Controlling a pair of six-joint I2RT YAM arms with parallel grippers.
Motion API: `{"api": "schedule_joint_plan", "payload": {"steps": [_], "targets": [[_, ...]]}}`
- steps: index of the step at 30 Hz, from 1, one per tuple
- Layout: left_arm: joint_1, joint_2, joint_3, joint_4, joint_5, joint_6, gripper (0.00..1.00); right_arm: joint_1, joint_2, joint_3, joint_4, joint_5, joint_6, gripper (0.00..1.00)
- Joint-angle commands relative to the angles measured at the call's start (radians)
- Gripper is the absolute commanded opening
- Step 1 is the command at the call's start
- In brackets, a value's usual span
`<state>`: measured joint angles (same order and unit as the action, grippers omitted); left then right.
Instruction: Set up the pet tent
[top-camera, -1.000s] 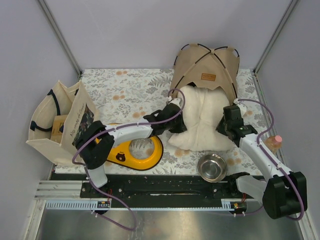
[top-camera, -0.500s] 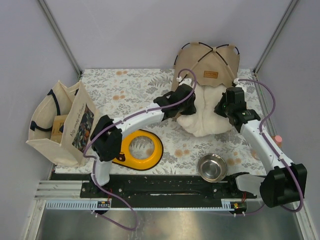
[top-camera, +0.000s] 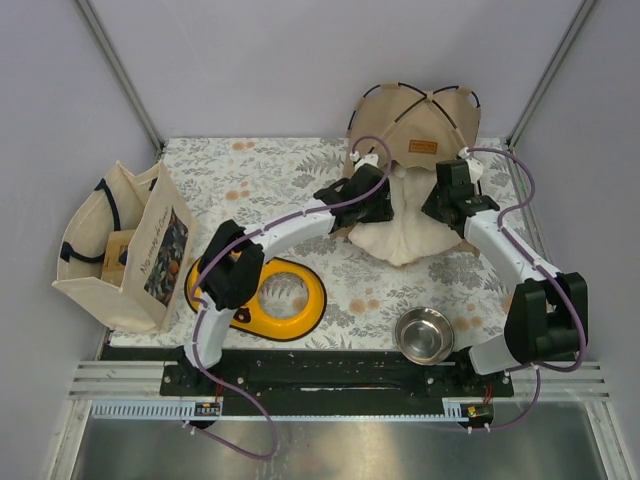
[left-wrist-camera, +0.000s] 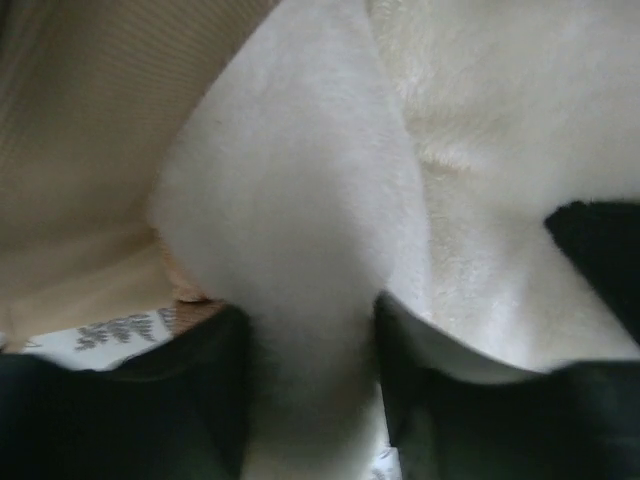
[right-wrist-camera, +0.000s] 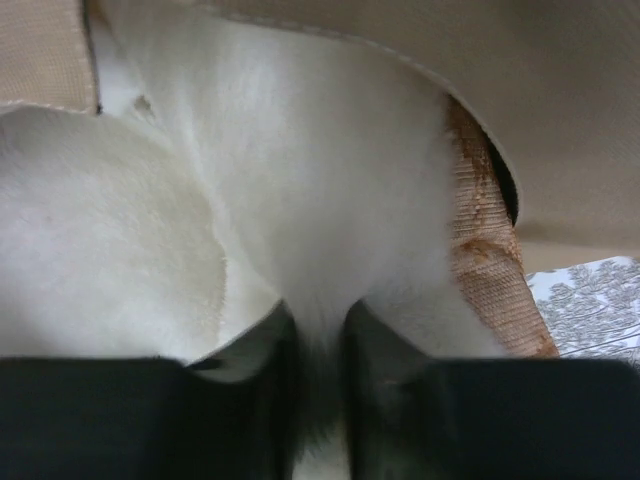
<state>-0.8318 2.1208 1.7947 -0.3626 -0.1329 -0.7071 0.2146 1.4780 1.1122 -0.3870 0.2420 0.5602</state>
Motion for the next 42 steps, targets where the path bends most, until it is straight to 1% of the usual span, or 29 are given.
{"api": "schedule_joint_plan", "payload": {"steps": [1, 2, 3, 4, 5, 7, 10, 15, 18, 22, 26, 29, 31, 32, 33, 34, 35, 36, 38, 39, 40, 41, 42], "targets": [[-0.001, -0.11, -0.102, 0.165, 0.022, -0.012, 0.61, 0.009, -0.074, -0.011, -0.01, 0.019, 0.038, 0.44], [0.0, -0.134, -0.128, 0.172, 0.026, -0.011, 0.68, 0.008, -0.102, -0.021, -0.019, 0.026, 0.038, 0.57], [-0.001, -0.153, -0.15, 0.183, 0.03, -0.011, 0.76, 0.008, -0.14, -0.032, -0.026, 0.026, 0.032, 0.64], [0.0, -0.177, -0.168, 0.186, 0.036, -0.009, 0.85, 0.008, -0.169, -0.037, -0.029, 0.023, 0.02, 0.69], [0.0, -0.195, -0.19, 0.194, 0.038, -0.005, 0.9, 0.006, -0.194, -0.043, -0.033, 0.017, 0.004, 0.75], [0.0, -0.243, -0.23, 0.205, 0.038, 0.004, 0.97, 0.008, -0.241, -0.049, -0.049, 0.019, -0.02, 0.83], [0.0, -0.3, -0.273, 0.195, 0.023, 0.02, 0.99, 0.005, -0.3, -0.061, -0.085, 0.026, -0.052, 0.91], [-0.001, -0.383, -0.354, 0.172, 0.013, 0.032, 0.99, 0.005, -0.407, -0.147, -0.121, 0.063, -0.08, 0.99], [-0.004, -0.42, -0.415, 0.177, 0.001, 0.023, 0.99, 0.006, -0.462, -0.199, -0.131, 0.092, -0.08, 1.0], [-0.016, -0.449, -0.48, 0.174, -0.017, 0.012, 0.99, 0.005, -0.493, -0.252, -0.133, 0.126, -0.071, 1.0], [-0.021, -0.427, -0.511, 0.162, -0.039, -0.037, 0.99, 0.003, -0.437, -0.268, -0.099, 0.132, -0.054, 1.0], [-0.029, -0.407, -0.515, 0.146, -0.082, -0.083, 0.99, 0.003, -0.366, -0.25, -0.07, 0.117, -0.054, 0.94], [-0.03, -0.386, -0.499, 0.145, -0.077, -0.084, 0.99, 0.003, -0.319, -0.23, -0.05, 0.1, -0.051, 0.87], [-0.033, -0.372, -0.486, 0.145, -0.07, -0.084, 0.99, 0.005, -0.297, -0.22, -0.046, 0.088, -0.049, 0.79], [-0.033, -0.352, -0.474, 0.146, -0.057, -0.088, 0.99, 0.003, -0.279, -0.207, -0.041, 0.076, -0.046, 0.69], [-0.032, -0.34, -0.462, 0.154, -0.044, -0.089, 0.98, 0.003, -0.259, -0.2, -0.033, 0.063, -0.042, 0.54], [-0.032, -0.325, -0.449, 0.171, -0.021, -0.089, 0.95, 0.003, -0.245, -0.192, -0.021, 0.05, -0.036, 0.38], [-0.033, -0.312, -0.439, 0.195, 0.004, -0.094, 0.85, 0.003, -0.231, -0.186, -0.009, 0.04, -0.03, 0.27], [-0.033, -0.283, -0.425, 0.272, 0.077, -0.094, 0.59, 0.003, -0.216, -0.173, 0.019, 0.02, -0.026, 0.08], [-0.033, -0.271, -0.413, 0.307, 0.097, -0.088, 0.46, 0.005, -0.211, -0.17, 0.034, 0.011, -0.023, 0.0], [-0.035, -0.256, -0.396, 0.33, 0.111, -0.077, 0.25, 0.005, -0.214, -0.172, 0.054, 0.002, -0.022, 0.0], [-0.036, -0.246, -0.38, 0.349, 0.11, -0.062, 0.11, 0.002, -0.219, -0.178, 0.081, -0.006, -0.019, 0.0], [-0.039, -0.231, -0.358, 0.358, 0.104, -0.043, 0.0, 0.003, -0.226, -0.187, 0.114, -0.013, -0.014, 0.0]]}}
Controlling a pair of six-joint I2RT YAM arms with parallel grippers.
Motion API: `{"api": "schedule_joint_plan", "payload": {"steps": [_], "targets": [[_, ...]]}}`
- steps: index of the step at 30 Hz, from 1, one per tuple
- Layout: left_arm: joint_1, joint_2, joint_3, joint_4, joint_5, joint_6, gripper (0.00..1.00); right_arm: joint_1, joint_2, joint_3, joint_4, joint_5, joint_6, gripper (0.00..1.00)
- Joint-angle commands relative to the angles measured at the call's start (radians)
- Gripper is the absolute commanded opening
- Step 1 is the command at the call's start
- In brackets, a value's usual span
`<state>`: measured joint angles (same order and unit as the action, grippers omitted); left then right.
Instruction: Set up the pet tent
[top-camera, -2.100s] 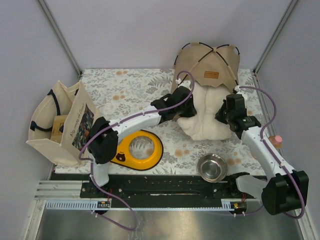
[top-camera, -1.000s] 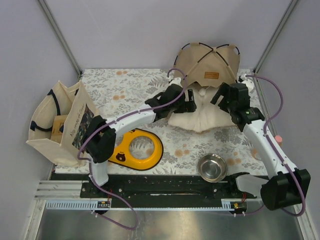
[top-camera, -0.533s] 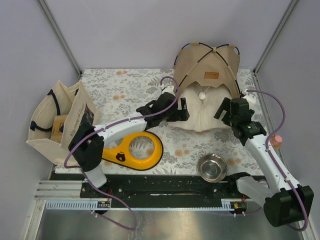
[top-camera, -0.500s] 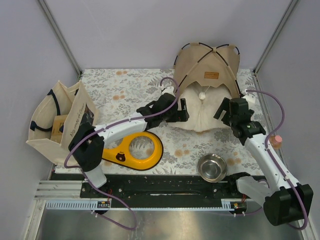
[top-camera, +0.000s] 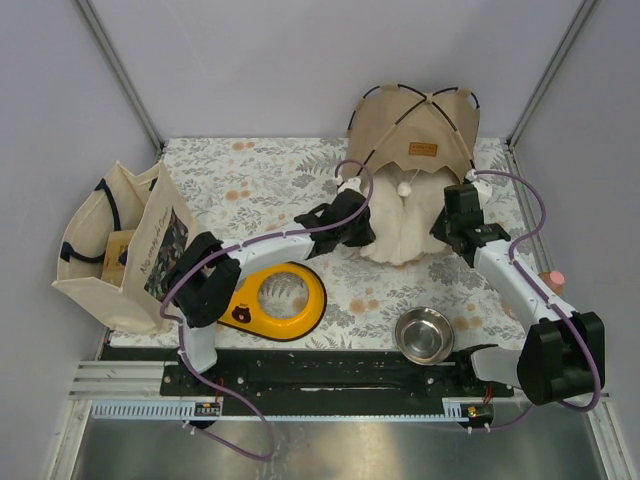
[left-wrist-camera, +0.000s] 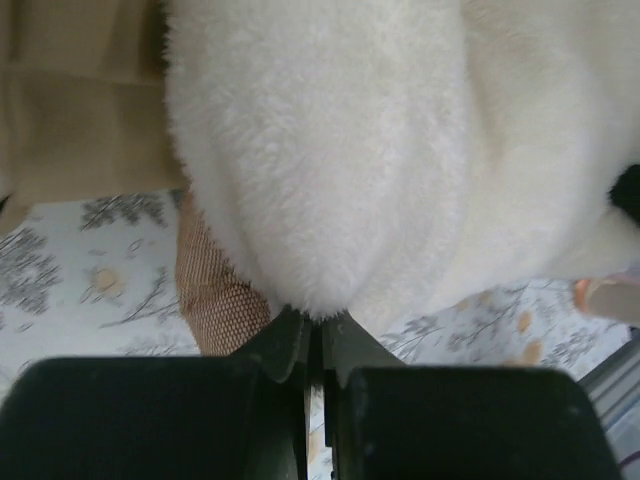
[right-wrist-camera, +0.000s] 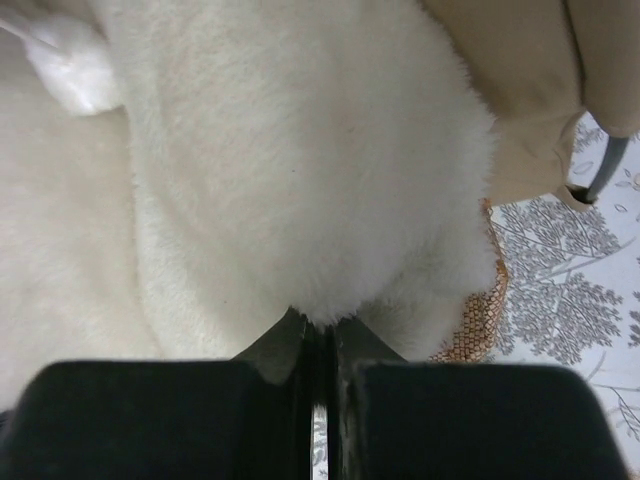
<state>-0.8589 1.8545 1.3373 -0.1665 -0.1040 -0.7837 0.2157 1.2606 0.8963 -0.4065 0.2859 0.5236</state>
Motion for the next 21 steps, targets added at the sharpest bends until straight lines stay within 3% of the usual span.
{"api": "schedule_joint_plan", "payload": {"steps": [1, 13, 21], "targets": [[-0.012, 0.044, 0.123, 0.162, 0.064, 0.056, 0.0, 0.004, -0.018, 0.017, 0.17, -0.065, 0.021, 0.0], [-0.028, 0.1, 0.266, 0.369, -0.115, 0.297, 0.0, 0.002, -0.055, -0.092, 0.592, -0.087, 0.013, 0.0], [-0.028, 0.207, 0.295, 0.571, -0.178, 0.402, 0.0, -0.002, 0.055, -0.151, 0.888, -0.102, 0.052, 0.0]]}}
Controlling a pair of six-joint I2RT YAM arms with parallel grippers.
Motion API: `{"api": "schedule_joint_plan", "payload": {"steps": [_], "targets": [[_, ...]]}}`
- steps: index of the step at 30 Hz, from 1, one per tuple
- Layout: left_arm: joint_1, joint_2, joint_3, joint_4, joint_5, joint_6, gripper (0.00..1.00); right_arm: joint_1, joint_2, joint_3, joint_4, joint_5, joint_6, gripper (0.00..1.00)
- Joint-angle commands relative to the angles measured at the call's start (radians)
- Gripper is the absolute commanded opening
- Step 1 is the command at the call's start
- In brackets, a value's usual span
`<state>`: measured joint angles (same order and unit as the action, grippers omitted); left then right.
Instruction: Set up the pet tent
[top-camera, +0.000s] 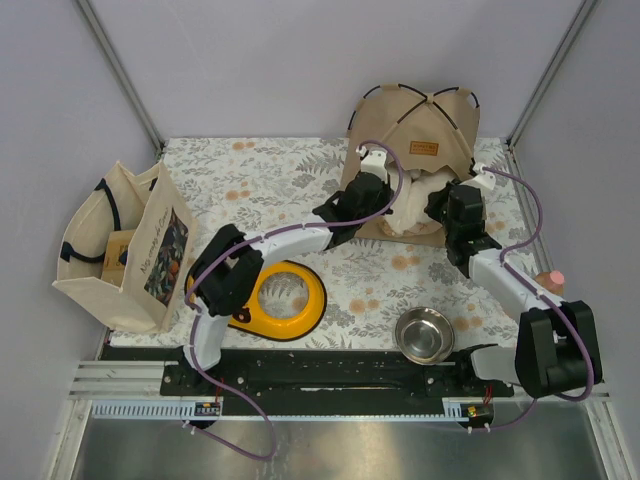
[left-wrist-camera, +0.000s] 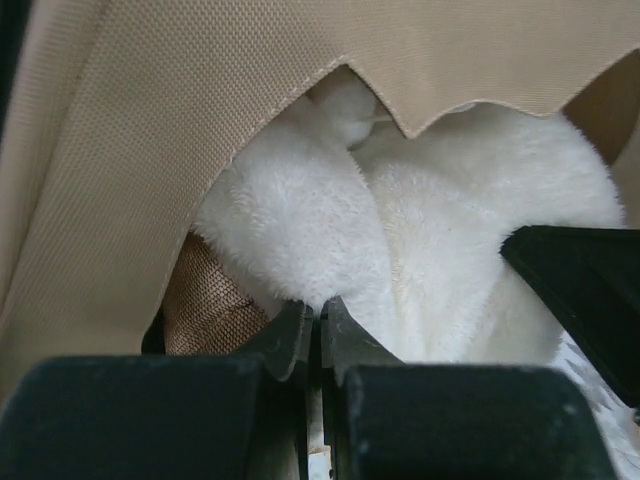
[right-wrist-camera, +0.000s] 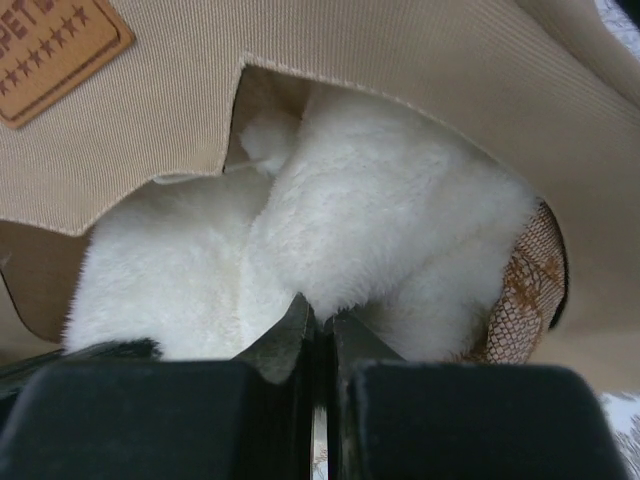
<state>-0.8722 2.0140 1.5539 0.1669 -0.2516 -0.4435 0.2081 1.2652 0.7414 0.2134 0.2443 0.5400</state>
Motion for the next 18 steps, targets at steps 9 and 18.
{"api": "schedule_joint_plan", "payload": {"steps": [9, 18], "targets": [[0.016, 0.135, 0.121, 0.198, -0.064, 0.009, 0.1, -0.013, 0.191, 0.056, 0.29, -0.102, 0.068, 0.09], [0.025, 0.079, 0.048, 0.134, 0.023, -0.037, 0.67, -0.013, 0.042, 0.032, 0.092, -0.025, 0.04, 0.66]]}}
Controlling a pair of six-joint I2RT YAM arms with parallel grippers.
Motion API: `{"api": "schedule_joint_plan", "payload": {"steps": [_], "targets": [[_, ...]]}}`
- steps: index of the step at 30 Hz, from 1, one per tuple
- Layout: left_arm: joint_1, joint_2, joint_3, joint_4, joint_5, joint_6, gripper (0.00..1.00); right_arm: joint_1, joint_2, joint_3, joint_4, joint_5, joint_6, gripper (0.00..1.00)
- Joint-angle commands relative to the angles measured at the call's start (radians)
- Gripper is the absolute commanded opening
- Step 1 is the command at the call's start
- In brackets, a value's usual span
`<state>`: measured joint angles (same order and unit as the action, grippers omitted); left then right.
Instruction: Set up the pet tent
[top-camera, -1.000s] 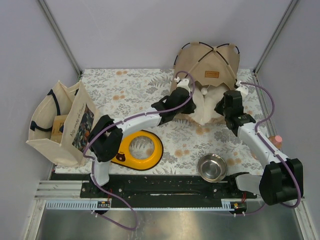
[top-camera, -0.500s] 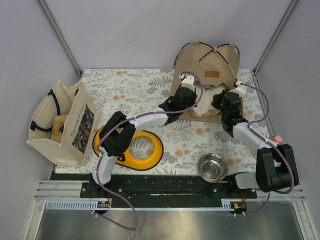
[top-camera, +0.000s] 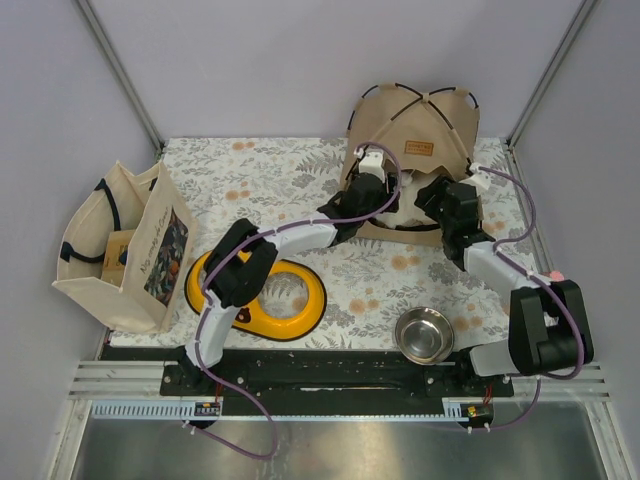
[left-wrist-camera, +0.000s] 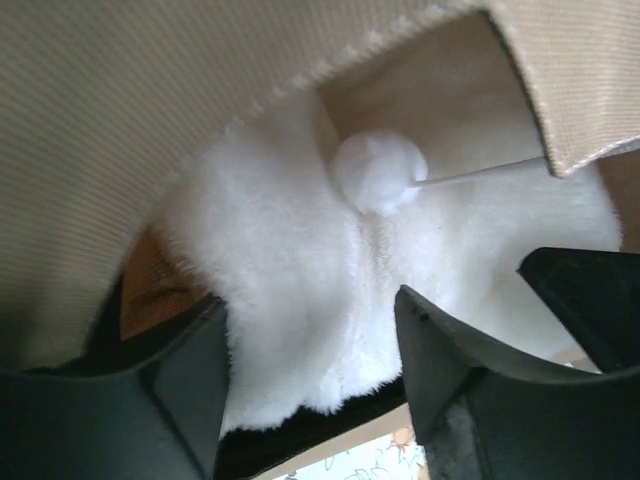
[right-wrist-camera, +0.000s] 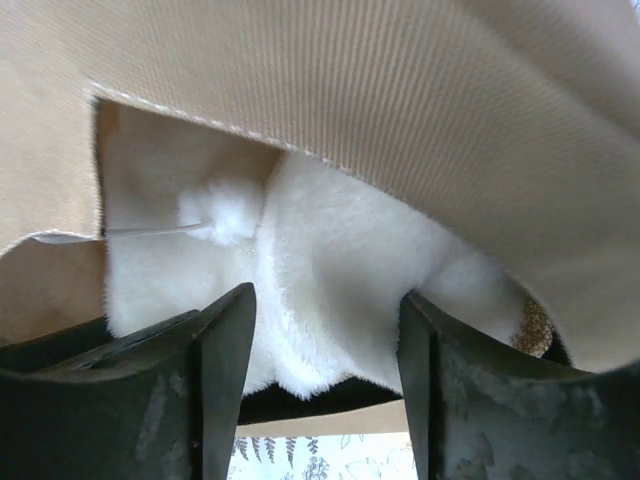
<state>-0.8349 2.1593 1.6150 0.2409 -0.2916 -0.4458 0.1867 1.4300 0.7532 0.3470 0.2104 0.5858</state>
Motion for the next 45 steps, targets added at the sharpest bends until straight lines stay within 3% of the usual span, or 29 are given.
{"api": "schedule_joint_plan", "payload": {"steps": [1, 4, 6, 8, 9, 14, 18, 25, 30, 37, 42, 45], "targets": [[-0.012, -0.085, -0.032, 0.066, 0.065, -0.043, 0.73, 0.008, -0.153, 0.027, -0.09, 0.017, -0.018, 0.7], [-0.012, -0.133, -0.035, -0.004, 0.081, -0.071, 0.89, 0.008, -0.232, 0.092, -0.311, 0.09, -0.038, 0.81], [-0.01, -0.165, -0.04, -0.041, 0.092, -0.1, 0.97, 0.008, -0.275, 0.094, -0.385, 0.095, -0.049, 0.82], [-0.012, -0.193, -0.055, -0.064, 0.097, -0.142, 0.99, 0.01, -0.308, 0.089, -0.427, 0.092, -0.043, 0.81], [-0.012, -0.205, -0.066, -0.072, 0.1, -0.158, 0.99, 0.008, -0.316, 0.084, -0.437, 0.086, -0.041, 0.78], [-0.013, -0.246, -0.08, -0.173, 0.079, -0.244, 0.99, 0.008, -0.286, 0.054, -0.444, 0.014, -0.021, 0.48], [-0.013, -0.269, -0.082, -0.276, 0.031, -0.289, 0.99, 0.008, -0.237, 0.029, -0.386, -0.063, -0.017, 0.4], [-0.015, -0.355, -0.196, -0.247, 0.052, -0.272, 0.99, 0.01, -0.025, 0.08, -0.246, -0.253, -0.023, 0.26], [-0.015, -0.482, -0.352, -0.213, 0.039, -0.249, 0.99, 0.023, 0.138, 0.15, -0.165, -0.298, 0.038, 0.24], [-0.015, -0.667, -0.524, -0.233, 0.011, -0.226, 0.99, 0.114, 0.311, 0.31, -0.149, -0.215, 0.052, 0.26], [-0.015, -0.754, -0.624, -0.239, 0.002, -0.235, 0.99, 0.132, 0.368, 0.331, -0.125, -0.114, 0.091, 0.33], [-0.016, -0.799, -0.678, -0.239, 0.006, -0.235, 0.99, 0.131, 0.314, 0.278, -0.106, -0.1, 0.1, 0.39]]}}
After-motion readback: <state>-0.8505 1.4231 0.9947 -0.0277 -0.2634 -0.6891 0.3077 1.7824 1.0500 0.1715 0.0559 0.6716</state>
